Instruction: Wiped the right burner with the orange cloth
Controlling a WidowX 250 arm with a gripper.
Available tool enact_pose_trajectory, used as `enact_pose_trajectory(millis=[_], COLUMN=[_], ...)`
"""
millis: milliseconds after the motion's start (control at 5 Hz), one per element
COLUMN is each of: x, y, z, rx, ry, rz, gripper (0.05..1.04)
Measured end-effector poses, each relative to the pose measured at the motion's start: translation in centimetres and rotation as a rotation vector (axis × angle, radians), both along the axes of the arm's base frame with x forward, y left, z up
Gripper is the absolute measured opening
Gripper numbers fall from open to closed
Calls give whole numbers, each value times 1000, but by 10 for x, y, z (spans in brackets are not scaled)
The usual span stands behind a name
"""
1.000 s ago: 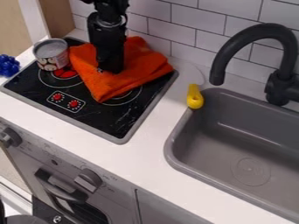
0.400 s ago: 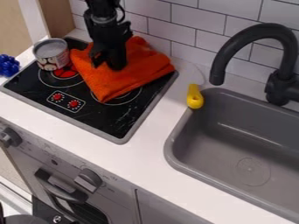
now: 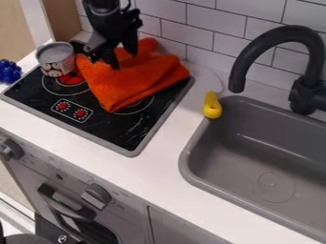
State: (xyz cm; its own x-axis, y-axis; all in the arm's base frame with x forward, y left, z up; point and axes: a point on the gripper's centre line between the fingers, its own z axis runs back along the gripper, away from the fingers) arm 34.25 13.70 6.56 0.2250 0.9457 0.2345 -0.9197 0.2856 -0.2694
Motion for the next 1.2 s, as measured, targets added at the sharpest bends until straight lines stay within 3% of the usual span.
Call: enact_pose_trajectory(millis=[200, 600, 800, 1000, 1200], x=[-9, -28, -41, -51, -56], y=[-2, -24, -41, -53, -50], z=[11, 15, 8, 5, 5], rx=[-30, 20, 10, 59, 57], ry=[23, 110, 178, 203, 215], rz=[-59, -266, -446, -565, -703], gripper=[984, 997, 997, 997, 997])
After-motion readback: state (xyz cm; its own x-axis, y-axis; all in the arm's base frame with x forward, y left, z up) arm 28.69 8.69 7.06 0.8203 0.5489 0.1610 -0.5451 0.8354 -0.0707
